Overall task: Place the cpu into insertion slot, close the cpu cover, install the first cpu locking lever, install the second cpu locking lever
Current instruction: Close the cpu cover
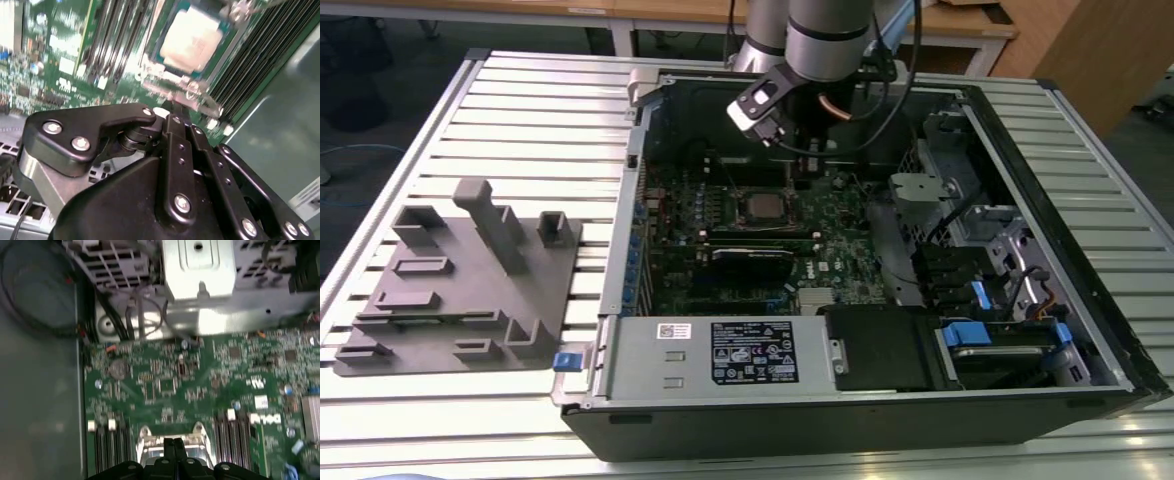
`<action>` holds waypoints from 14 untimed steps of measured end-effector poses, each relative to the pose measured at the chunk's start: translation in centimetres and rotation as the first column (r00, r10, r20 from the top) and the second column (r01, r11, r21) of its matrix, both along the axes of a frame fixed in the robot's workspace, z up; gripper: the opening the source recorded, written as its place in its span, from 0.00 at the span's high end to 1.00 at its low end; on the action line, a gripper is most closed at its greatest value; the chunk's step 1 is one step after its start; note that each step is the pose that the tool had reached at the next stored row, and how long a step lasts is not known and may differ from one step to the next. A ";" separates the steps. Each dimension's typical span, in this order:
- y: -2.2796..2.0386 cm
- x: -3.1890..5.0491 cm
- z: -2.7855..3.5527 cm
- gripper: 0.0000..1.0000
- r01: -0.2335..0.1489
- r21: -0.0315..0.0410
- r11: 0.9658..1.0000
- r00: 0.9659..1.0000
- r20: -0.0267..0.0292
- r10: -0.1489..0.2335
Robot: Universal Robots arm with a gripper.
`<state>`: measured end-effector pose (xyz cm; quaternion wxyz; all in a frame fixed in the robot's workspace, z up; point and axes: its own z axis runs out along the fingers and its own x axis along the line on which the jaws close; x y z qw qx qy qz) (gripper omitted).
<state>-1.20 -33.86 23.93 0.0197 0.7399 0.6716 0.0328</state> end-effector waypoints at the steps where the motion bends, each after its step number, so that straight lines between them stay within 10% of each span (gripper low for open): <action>1: 0.00 -0.30 0.00 0.89 0.000 0.000 1.000 1.000 0.001 0.000; 9: 0.00 -0.40 -0.01 0.89 0.000 0.000 1.000 1.000 -0.001 0.000; 13: 0.00 -0.40 -0.09 0.89 0.000 0.000 1.000 0.999 -0.035 0.000; 14: 0.00 -0.40 -0.09 0.89 0.000 0.000 1.000 0.999 -0.035 0.000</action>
